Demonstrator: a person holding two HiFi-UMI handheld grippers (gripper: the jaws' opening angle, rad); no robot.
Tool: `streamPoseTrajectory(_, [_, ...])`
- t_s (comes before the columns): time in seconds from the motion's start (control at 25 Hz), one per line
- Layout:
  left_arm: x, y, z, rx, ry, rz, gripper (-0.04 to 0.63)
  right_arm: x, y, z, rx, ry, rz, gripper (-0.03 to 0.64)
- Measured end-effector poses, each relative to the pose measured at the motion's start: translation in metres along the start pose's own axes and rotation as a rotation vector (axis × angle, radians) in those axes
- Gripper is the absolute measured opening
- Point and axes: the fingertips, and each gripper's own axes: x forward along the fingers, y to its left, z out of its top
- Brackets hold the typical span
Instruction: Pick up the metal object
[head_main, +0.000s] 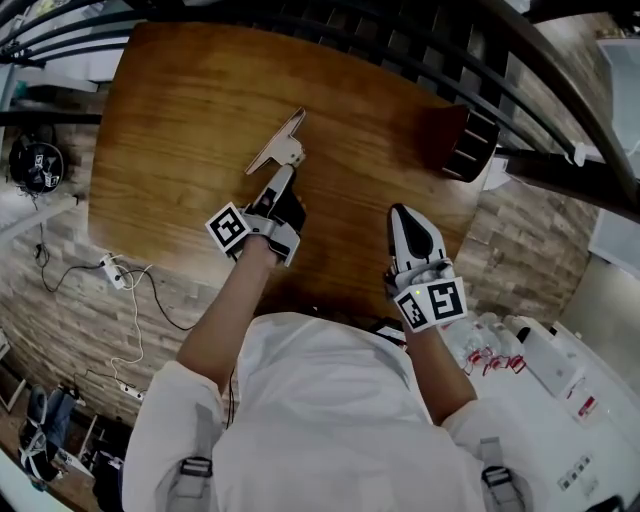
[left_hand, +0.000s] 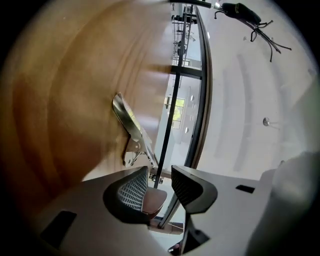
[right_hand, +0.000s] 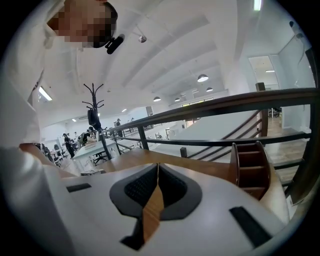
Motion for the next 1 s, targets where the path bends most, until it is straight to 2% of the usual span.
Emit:
streamPoseTrajectory(0.28, [0.014,0.012,-0.005,-0.087,-0.032,-0.026,0.163,0.002,-0.008,-0.004,0.004,0.007,-0.012,0.025])
streamPoseTrajectory(0.6, [0.024,0.007,0.001,-0.115,-0.083,-0.098,0.164,-0.001,-0.008,-0.018,0.021,0.030,-0.018,0.025])
streamPoseTrajectory(0.88, [0.025,0.008,0.009,-0.120,-0.110,-0.085,0.156,0.000,-0.002,-0.019,0.029,0.030,-0.014,0.025])
streamPoseTrajectory(1.0, [0.030,0.009,0.007,-0.121,-0.111,-0.077,0.124,-0.002,-0.004,-0.020,0.036,0.031,-0.018,0.025])
